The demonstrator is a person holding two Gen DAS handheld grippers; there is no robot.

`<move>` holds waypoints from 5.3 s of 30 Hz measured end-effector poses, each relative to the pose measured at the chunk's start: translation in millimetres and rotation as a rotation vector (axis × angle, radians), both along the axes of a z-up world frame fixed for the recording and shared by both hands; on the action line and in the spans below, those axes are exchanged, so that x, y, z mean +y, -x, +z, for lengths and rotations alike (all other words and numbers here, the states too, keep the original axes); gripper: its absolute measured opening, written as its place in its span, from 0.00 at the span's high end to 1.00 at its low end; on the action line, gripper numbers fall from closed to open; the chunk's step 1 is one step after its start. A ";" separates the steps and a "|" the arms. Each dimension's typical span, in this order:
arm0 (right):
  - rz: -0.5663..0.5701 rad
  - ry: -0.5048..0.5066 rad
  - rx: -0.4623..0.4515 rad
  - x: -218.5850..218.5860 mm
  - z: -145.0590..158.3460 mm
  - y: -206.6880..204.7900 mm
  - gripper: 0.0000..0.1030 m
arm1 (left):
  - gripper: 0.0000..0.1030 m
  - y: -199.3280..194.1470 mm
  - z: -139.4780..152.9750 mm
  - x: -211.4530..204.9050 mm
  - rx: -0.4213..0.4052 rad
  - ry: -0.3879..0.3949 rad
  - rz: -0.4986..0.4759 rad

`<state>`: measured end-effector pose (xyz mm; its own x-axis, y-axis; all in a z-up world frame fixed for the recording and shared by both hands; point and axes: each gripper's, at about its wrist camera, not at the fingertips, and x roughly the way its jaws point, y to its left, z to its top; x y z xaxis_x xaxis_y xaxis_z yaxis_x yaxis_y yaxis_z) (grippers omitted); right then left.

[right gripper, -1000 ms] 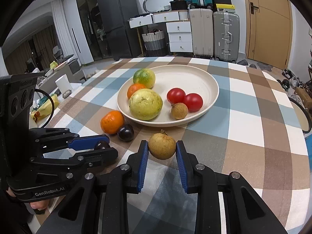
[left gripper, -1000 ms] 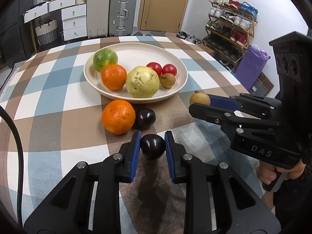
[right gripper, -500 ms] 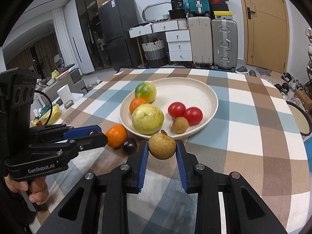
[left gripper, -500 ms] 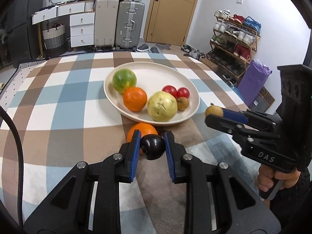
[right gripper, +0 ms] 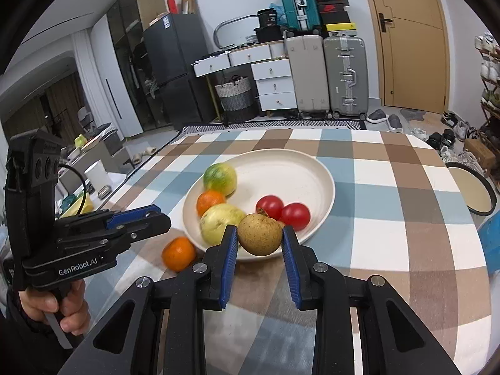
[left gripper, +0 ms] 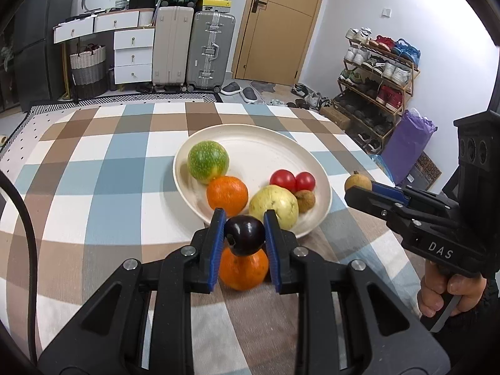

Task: Organize fruits
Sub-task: 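Carry plum and kiwi into the white plate and open both grippers, then withdraw both open grippers from the plate toward the remaining fruit, then grasp the second dark purple plum with the right gripper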

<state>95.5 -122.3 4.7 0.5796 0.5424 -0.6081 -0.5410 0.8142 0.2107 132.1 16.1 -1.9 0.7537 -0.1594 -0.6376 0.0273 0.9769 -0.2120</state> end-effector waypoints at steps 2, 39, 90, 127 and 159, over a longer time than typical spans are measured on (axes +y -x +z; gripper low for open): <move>-0.004 0.000 0.000 1.0 0.5 -3.5 0.71 | 0.79 -6.2 -1.4 0.6 -0.002 -0.003 0.003; -0.029 0.000 0.037 12.8 -20.0 -36.8 0.59 | 0.79 -46.9 -22.7 7.8 -0.002 -0.011 0.008; -0.073 0.026 0.042 0.1 -18.8 -7.5 0.01 | 0.01 15.8 -4.8 12.1 -0.025 -0.087 0.025; 0.159 0.269 0.104 75.2 -53.4 19.9 0.28 | 0.01 25.4 -26.1 34.3 0.045 -0.048 0.070; 0.250 0.205 0.074 73.2 -44.9 22.1 0.75 | 0.01 23.6 -31.9 31.0 0.064 -0.043 0.065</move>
